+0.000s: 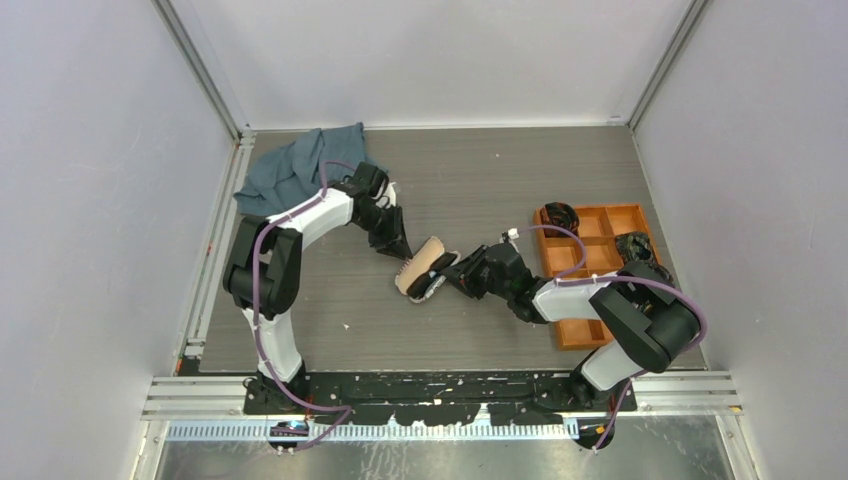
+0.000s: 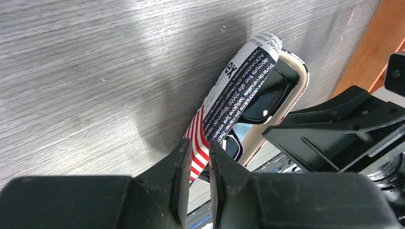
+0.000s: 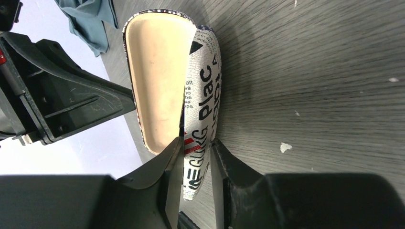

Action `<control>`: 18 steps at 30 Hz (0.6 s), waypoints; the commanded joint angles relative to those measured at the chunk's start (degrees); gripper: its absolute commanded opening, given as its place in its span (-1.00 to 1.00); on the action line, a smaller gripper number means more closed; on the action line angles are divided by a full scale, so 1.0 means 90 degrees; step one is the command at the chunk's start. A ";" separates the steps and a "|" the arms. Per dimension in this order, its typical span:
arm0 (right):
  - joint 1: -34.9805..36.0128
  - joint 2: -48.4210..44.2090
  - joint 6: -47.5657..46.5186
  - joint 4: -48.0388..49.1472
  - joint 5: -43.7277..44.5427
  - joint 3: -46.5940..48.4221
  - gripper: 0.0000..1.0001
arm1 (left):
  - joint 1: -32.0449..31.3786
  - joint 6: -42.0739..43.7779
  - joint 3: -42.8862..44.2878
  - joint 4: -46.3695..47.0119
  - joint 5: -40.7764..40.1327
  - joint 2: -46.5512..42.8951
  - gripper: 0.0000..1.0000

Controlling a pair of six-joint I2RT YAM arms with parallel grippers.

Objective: Organize the sunglasses
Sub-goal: Close the sunglasses case at the center of the board.

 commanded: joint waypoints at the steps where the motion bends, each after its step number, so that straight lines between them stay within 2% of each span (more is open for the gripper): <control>1: -0.0010 -0.0105 -0.0107 -0.0022 0.0023 0.0137 -0.36 | -0.0022 -0.0057 0.0033 0.0153 0.0503 0.0021 -0.58; 10: -0.0011 0.0018 -0.0109 -0.0004 -0.0029 0.0238 -0.56 | -0.0149 -0.0222 -0.0176 0.0394 0.0871 0.0035 -0.59; 18: -0.0007 0.0051 -0.0099 0.0028 -0.0044 0.0270 -0.58 | -0.0478 -0.0338 -0.0136 0.0478 0.0870 0.0097 -0.60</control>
